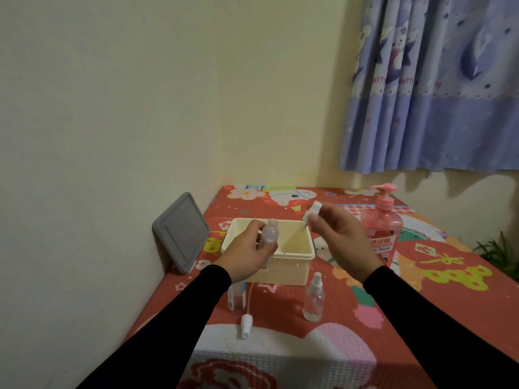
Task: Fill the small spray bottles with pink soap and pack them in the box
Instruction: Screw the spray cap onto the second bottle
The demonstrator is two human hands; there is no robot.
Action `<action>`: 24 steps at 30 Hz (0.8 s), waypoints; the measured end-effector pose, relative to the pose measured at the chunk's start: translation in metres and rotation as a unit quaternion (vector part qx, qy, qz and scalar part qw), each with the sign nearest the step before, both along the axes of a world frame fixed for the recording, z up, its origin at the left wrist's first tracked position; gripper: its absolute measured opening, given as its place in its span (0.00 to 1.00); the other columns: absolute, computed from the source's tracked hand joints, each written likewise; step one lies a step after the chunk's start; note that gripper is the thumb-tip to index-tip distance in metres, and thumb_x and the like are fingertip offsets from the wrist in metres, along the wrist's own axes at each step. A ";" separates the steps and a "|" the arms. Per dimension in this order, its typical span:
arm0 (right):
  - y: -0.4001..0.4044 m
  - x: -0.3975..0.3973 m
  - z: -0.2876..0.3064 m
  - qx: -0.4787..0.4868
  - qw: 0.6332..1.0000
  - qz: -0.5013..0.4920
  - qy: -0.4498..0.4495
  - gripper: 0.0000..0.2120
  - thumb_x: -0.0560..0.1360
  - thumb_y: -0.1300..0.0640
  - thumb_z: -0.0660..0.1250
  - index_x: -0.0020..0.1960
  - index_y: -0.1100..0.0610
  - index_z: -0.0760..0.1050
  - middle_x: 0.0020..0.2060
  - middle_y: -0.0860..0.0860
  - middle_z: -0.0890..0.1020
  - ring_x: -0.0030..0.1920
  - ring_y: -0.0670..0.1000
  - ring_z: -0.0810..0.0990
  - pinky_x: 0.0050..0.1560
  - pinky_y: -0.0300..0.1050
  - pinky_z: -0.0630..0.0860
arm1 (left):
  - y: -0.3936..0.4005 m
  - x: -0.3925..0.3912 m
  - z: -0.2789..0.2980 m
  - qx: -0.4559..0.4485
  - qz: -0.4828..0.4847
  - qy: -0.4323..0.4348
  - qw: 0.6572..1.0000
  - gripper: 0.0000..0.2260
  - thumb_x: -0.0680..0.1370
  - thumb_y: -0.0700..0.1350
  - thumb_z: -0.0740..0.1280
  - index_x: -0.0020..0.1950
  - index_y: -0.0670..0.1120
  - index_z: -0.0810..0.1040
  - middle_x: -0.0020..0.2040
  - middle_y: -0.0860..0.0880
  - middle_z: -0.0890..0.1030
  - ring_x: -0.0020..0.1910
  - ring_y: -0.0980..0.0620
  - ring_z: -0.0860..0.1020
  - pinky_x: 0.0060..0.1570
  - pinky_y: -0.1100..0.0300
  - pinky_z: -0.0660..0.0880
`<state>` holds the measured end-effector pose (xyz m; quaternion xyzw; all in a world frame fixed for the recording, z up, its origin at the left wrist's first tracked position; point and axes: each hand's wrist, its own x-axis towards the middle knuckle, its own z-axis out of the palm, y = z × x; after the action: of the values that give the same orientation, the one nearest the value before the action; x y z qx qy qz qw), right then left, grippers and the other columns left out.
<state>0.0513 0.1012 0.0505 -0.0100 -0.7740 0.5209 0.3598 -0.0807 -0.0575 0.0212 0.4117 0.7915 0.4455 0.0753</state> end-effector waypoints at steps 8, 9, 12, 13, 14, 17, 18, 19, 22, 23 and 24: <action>0.014 -0.009 0.017 -0.176 0.978 -0.035 0.107 0.13 0.79 0.55 0.63 0.57 0.63 0.77 0.44 0.49 0.83 0.46 0.45 0.82 0.49 0.37 0.79 | 0.005 0.000 -0.005 -0.013 -0.018 0.005 1.000 0.13 0.79 0.53 0.65 0.60 0.53 0.67 0.52 0.49 0.79 0.50 0.48 0.79 0.51 0.50 0.77; 0.014 -0.009 0.017 -0.178 0.977 -0.043 0.112 0.14 0.79 0.55 0.63 0.57 0.63 0.77 0.44 0.49 0.83 0.46 0.44 0.82 0.48 0.37 0.79 | 0.006 0.001 -0.004 -0.013 -0.020 0.005 1.000 0.13 0.79 0.52 0.65 0.60 0.53 0.68 0.52 0.49 0.79 0.50 0.48 0.79 0.51 0.50 0.77; 0.016 -0.011 0.017 -0.175 0.976 -0.061 0.116 0.13 0.79 0.54 0.64 0.56 0.62 0.77 0.44 0.49 0.83 0.46 0.44 0.82 0.48 0.36 0.79 | 0.008 0.002 -0.004 -0.008 -0.025 0.006 1.000 0.12 0.78 0.52 0.65 0.60 0.53 0.68 0.52 0.49 0.79 0.49 0.48 0.79 0.51 0.49 0.77; 0.016 -0.011 0.017 -0.173 0.976 -0.064 0.116 0.12 0.79 0.54 0.64 0.56 0.62 0.77 0.43 0.48 0.83 0.45 0.44 0.82 0.47 0.36 0.79 | 0.009 0.002 -0.003 -0.005 -0.027 0.005 1.000 0.12 0.78 0.51 0.66 0.60 0.53 0.68 0.52 0.49 0.79 0.49 0.48 0.79 0.51 0.49 0.77; 0.017 -0.012 0.016 -0.173 0.976 -0.064 0.115 0.12 0.79 0.55 0.64 0.56 0.62 0.77 0.42 0.48 0.83 0.45 0.43 0.82 0.46 0.35 0.79 | 0.009 0.002 -0.003 -0.004 -0.028 0.004 1.000 0.12 0.78 0.51 0.66 0.60 0.53 0.68 0.52 0.49 0.79 0.49 0.48 0.79 0.51 0.49 0.77; 0.019 -0.013 0.013 -0.165 0.978 -0.068 0.110 0.13 0.79 0.55 0.64 0.57 0.63 0.77 0.42 0.47 0.83 0.44 0.42 0.82 0.44 0.35 0.78 | 0.010 0.003 -0.003 -0.001 -0.031 0.001 1.000 0.12 0.78 0.51 0.66 0.60 0.53 0.69 0.52 0.49 0.79 0.50 0.49 0.79 0.52 0.50 0.77; 0.019 -0.014 0.012 -0.161 0.979 -0.069 0.107 0.13 0.79 0.55 0.65 0.57 0.63 0.77 0.42 0.47 0.83 0.43 0.42 0.82 0.44 0.35 0.78 | 0.010 0.004 -0.002 0.000 -0.031 0.000 1.000 0.12 0.78 0.51 0.66 0.60 0.53 0.69 0.53 0.49 0.79 0.50 0.49 0.79 0.52 0.50 0.77; 0.019 -0.014 0.010 -0.157 0.980 -0.070 0.103 0.13 0.78 0.55 0.65 0.57 0.63 0.77 0.42 0.47 0.83 0.44 0.43 0.82 0.45 0.35 0.78 | 0.010 0.004 -0.002 0.000 -0.032 -0.001 1.000 0.12 0.78 0.51 0.66 0.60 0.53 0.69 0.53 0.50 0.79 0.50 0.49 0.79 0.52 0.50 0.77; 0.018 -0.015 0.008 -0.135 0.985 -0.067 0.086 0.12 0.78 0.54 0.65 0.57 0.61 0.77 0.45 0.49 0.84 0.46 0.45 0.81 0.48 0.38 0.79 | 0.011 0.004 -0.002 -0.001 -0.035 -0.003 0.999 0.13 0.78 0.51 0.66 0.60 0.54 0.69 0.54 0.50 0.79 0.51 0.50 0.79 0.53 0.50 0.77; 0.016 -0.016 0.007 -0.128 0.987 -0.063 0.078 0.12 0.78 0.54 0.65 0.57 0.60 0.77 0.46 0.50 0.84 0.47 0.46 0.82 0.49 0.39 0.79 | 0.012 0.005 -0.002 -0.001 -0.037 -0.002 0.999 0.13 0.78 0.51 0.66 0.61 0.54 0.69 0.54 0.50 0.79 0.52 0.50 0.79 0.53 0.51 0.77; 0.014 -0.017 0.006 -0.121 0.989 -0.056 0.070 0.12 0.78 0.54 0.66 0.57 0.60 0.77 0.47 0.51 0.84 0.48 0.46 0.82 0.50 0.41 0.79 | 0.012 0.005 -0.001 -0.002 -0.039 -0.001 0.999 0.13 0.78 0.52 0.66 0.61 0.54 0.69 0.55 0.50 0.79 0.52 0.50 0.79 0.53 0.51 0.77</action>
<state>0.0342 0.1155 0.0569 -0.0605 -0.6766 0.5888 0.4381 -0.0755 -0.0451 0.0202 0.4420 0.7755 0.4409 0.0940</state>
